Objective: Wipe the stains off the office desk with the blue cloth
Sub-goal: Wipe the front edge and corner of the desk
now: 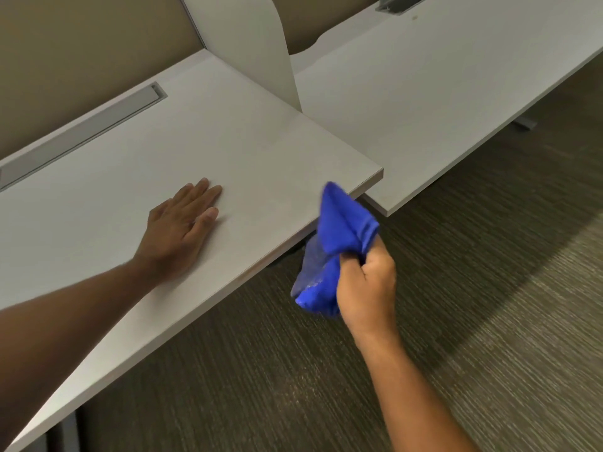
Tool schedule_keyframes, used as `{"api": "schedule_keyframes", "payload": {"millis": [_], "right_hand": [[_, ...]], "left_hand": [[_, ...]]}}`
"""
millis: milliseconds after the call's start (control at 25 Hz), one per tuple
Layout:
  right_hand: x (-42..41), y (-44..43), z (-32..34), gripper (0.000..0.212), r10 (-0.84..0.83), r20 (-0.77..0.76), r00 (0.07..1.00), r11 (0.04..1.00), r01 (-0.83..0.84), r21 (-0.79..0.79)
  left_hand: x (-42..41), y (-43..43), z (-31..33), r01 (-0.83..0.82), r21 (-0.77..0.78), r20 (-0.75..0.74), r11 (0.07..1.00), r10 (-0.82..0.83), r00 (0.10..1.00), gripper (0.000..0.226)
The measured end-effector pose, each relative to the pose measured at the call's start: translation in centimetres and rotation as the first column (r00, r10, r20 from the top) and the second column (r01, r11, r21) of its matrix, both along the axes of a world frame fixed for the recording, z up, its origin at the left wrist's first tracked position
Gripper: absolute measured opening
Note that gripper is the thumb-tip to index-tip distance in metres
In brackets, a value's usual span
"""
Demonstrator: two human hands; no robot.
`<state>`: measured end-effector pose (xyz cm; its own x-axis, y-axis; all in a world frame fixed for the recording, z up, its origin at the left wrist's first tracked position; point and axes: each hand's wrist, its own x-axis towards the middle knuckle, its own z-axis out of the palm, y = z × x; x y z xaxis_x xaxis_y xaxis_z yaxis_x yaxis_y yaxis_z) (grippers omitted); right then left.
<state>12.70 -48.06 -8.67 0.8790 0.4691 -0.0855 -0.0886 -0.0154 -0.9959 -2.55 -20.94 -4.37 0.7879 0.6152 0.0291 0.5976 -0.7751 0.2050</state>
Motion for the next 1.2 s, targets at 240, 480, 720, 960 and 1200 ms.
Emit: {"api": "schedule_keyframes", "payload": {"millis": [240, 480, 720, 960, 1200], "right_hand": [[3.4, -3.3, 1.3, 0.047, 0.121, -0.032, 0.992, 0.993, -0.122, -0.002], [6.4, -4.5, 2.9, 0.041, -0.031, -0.051, 0.998, 0.998, 0.028, -0.065], [9.0, -2.8, 3.1, 0.076, -0.121, 0.218, 0.968, 0.893, 0.202, -0.402], [9.7, 2.4, 3.7, 0.08, -0.29, 0.195, 0.937, 0.925, 0.327, -0.193], [6.7, 3.4, 1.9, 0.06, -0.324, 0.084, 0.942, 0.946, 0.325, -0.006]], "left_hand": [[-0.1, 0.1, -0.1, 0.003, 0.001, 0.0, 1.0, -0.003, 1.0, 0.062], [-0.1, 0.2, -0.1, 0.002, -0.002, 0.013, 1.0, -0.002, 1.0, 0.06], [0.0, -0.1, 0.2, 0.001, -0.015, 0.017, 1.0, -0.001, 1.0, 0.06], [0.1, -0.3, 0.3, -0.006, -0.02, 0.022, 1.0, 0.006, 1.0, 0.061], [0.1, -0.2, 0.2, -0.004, -0.025, 0.024, 1.0, 0.004, 1.0, 0.06]]}}
